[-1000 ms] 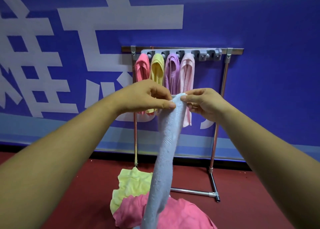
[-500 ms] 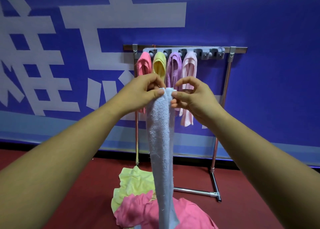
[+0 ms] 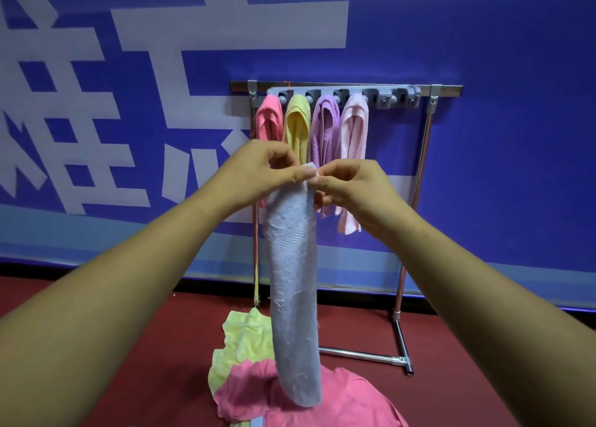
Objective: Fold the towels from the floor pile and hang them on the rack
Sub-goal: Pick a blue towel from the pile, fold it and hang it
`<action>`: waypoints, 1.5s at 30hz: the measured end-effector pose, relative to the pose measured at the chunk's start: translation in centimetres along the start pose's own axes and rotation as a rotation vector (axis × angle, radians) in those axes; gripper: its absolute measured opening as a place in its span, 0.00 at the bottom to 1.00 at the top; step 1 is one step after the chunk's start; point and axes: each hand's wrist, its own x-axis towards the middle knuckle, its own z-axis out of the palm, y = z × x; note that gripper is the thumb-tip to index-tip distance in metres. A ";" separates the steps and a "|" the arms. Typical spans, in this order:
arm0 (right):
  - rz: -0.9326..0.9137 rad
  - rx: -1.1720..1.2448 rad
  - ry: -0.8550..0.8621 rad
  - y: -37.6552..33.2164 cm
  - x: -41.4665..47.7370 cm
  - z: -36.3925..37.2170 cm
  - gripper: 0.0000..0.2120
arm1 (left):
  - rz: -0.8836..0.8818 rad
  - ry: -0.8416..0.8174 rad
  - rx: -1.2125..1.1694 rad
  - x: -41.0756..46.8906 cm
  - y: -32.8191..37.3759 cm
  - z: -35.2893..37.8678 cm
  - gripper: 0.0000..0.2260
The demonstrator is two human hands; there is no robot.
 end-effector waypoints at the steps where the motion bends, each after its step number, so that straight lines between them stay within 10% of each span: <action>1: 0.012 0.015 0.017 0.0 0.1 -0.2 0.08 | -0.007 -0.040 0.057 -0.1 0.0 -0.3 0.13; 8: 0.073 0.046 0.070 0.8 0.0 -1.6 0.08 | -0.077 -0.192 0.071 -0.5 -1.1 -1.0 0.11; 28: 0.105 0.144 -0.004 1.6 -0.2 -1.4 0.02 | -0.148 0.164 -0.062 -0.4 -2.5 1.9 0.09; 45: 0.046 0.154 0.207 2.2 0.5 -0.5 0.12 | -0.081 0.098 -0.130 -0.5 -3.2 1.4 0.03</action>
